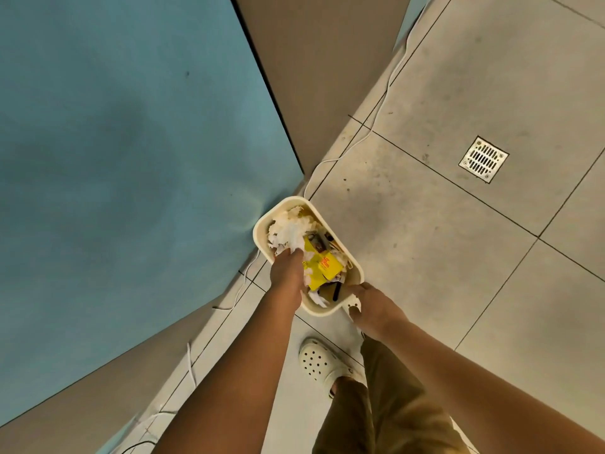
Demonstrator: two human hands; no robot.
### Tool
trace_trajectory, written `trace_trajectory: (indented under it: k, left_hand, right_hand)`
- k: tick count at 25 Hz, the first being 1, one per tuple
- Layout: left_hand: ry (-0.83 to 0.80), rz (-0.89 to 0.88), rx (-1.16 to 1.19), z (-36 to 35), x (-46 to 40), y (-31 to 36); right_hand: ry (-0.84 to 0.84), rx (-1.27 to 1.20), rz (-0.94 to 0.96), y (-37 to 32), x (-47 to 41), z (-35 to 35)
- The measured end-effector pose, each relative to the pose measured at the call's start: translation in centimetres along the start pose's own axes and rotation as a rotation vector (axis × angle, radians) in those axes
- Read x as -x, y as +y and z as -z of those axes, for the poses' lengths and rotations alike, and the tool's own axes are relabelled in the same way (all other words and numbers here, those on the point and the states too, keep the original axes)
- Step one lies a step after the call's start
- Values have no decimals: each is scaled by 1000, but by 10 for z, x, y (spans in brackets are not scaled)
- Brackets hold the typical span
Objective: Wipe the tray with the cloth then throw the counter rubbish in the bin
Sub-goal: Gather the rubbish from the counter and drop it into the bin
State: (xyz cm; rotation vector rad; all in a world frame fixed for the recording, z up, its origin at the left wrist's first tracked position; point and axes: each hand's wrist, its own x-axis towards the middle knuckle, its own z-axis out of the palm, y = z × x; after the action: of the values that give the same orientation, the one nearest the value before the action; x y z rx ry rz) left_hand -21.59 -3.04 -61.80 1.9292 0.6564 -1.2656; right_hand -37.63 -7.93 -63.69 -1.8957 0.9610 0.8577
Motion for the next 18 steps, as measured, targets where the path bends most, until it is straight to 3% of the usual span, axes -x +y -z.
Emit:
trace_trajectory:
  k: [4,10,18]
  left_hand:
    - [-18,73,51,2,8,-15]
    - [23,-31,-33,47,89,-22]
    - [-146,-425,-220,114,268,64]
  right_hand:
    - [27,-50,-20,2,10,7]
    - [68,-119,-17,-8,41,26]
    - [319,-274,396,-123,191,131]
